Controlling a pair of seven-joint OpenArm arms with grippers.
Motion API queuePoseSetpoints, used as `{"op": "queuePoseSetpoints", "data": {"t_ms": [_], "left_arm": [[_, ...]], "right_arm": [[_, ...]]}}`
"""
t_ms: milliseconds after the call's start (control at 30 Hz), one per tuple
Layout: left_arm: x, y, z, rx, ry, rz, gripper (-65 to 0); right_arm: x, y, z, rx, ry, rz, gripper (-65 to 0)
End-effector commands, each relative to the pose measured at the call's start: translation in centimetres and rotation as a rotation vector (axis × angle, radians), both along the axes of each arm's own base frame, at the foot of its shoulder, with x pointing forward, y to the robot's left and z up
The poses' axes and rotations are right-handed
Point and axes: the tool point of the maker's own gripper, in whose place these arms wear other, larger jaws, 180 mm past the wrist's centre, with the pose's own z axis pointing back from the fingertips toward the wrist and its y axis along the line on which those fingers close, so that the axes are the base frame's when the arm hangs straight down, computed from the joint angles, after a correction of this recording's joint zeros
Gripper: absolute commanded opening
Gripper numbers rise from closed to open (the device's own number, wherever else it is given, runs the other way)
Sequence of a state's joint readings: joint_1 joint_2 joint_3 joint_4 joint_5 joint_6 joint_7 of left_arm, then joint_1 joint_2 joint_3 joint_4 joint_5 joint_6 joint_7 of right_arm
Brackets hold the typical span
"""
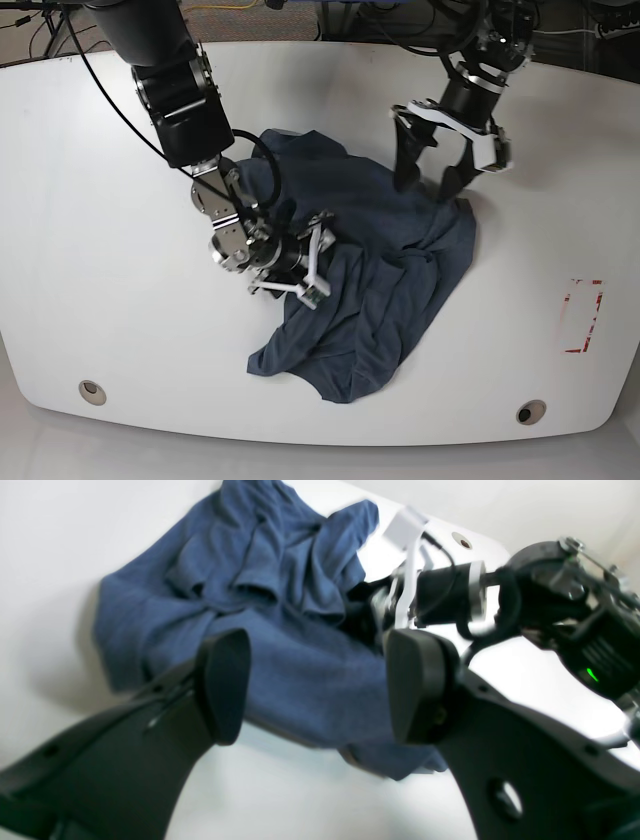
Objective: Fold the T-shirt properly
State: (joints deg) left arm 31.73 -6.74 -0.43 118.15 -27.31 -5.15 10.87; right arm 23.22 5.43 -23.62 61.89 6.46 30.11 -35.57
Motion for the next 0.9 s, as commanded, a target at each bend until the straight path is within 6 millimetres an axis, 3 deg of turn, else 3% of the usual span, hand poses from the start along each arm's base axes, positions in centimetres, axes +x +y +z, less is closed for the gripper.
{"op": "queuePoseSetpoints", "data": {"t_ms": [0,133,200,467,533,600,800,867], "left_arm": [[0.4,0.9,1.4,0.002,-0.048,0.026,-25.8],[0.6,2.4,1.4,0.025,-0.046,0.058,-25.8],[0.4,3.9,1.3,0.06,-0.028,0.089,-25.9],[1.0,3.5,1.3,0.062,-0.029,0.073,-26.0],[1.8,2.4,2.5,0.054,-0.066,0.041,-25.4],[2.2,2.3,2.8,0.054,-0.077,0.038,-25.3],[3.2,2.7,3.6,0.069,-0.098,0.043,-24.0],[4.0,3.8,4.0,0.101,-0.1,0.06,-22.5]], "right_arm": [[-0.9,0.8,0.7,0.012,-0.022,0.039,-22.3],[-2.5,0.7,0.9,0.029,-0.026,0.051,-22.5],[-4.1,-0.5,1.9,0.087,-0.023,0.033,-22.0],[-2.9,-3.2,6.2,0.162,-0.124,-0.064,-21.6],[-1.5,-4.0,8.5,0.191,-0.189,-0.112,-20.1],[-0.8,-4.2,9.3,0.204,-0.21,-0.13,-19.9],[0.1,-3.3,10.3,0.243,-0.227,-0.145,-19.5],[-0.7,-0.4,10.4,0.252,-0.211,-0.076,-17.1]]}}
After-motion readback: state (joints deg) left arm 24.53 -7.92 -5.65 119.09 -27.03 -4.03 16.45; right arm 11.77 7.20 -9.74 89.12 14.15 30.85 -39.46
